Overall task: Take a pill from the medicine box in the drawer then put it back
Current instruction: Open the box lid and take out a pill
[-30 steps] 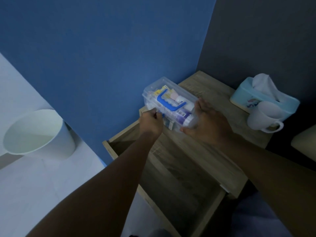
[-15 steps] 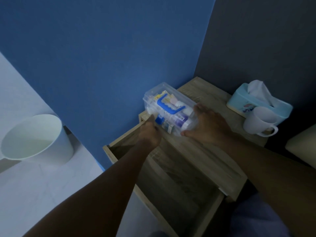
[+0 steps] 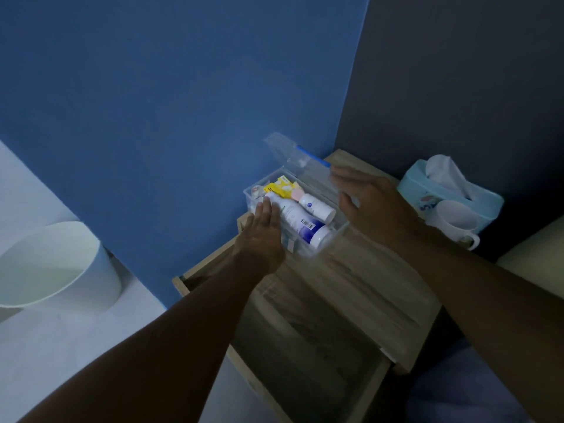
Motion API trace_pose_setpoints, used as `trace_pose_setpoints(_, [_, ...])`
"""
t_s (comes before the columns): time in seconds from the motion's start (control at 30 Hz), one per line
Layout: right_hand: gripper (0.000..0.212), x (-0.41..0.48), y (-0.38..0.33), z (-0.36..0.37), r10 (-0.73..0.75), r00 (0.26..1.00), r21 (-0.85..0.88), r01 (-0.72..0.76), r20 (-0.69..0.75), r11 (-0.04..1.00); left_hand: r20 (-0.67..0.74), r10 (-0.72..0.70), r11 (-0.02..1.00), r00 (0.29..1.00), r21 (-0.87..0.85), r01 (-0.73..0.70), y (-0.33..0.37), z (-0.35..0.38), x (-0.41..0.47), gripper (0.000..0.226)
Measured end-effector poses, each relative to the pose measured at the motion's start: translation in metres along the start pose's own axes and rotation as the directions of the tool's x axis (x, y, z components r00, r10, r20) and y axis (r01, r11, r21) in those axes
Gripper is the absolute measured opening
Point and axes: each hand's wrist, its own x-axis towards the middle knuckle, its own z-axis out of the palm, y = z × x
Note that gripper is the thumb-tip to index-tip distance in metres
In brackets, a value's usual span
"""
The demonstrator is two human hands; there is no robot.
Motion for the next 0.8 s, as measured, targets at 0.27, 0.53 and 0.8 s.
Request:
trace_pose_setpoints(0.27, [0.071,0.004,0.064,0.029,0.243,0.968,-0.335,-0.207,0.069,0.919,-0.038,0.044,0.989,0.998,0.144,-0.038,-0.009,0.031,0.016,0.085])
trace_pose_setpoints(0.53, [0.085,0.004,0.065,0.063,0.676,0.733,-0.229,-0.672,-0.074,0.704,-0.039,0.062,0.982,0.997,0.182,-0.054,-0.015,0.026,0.012,0.081])
trace_pose_setpoints(0.8, [0.078,-0.003,0.062,0.065,0.744,0.663,-0.065,-0.742,0.078,0.668,-0.037,0.065,0.985,0.997,0.16,-0.059,-0.013,0.02,0.009,0.08])
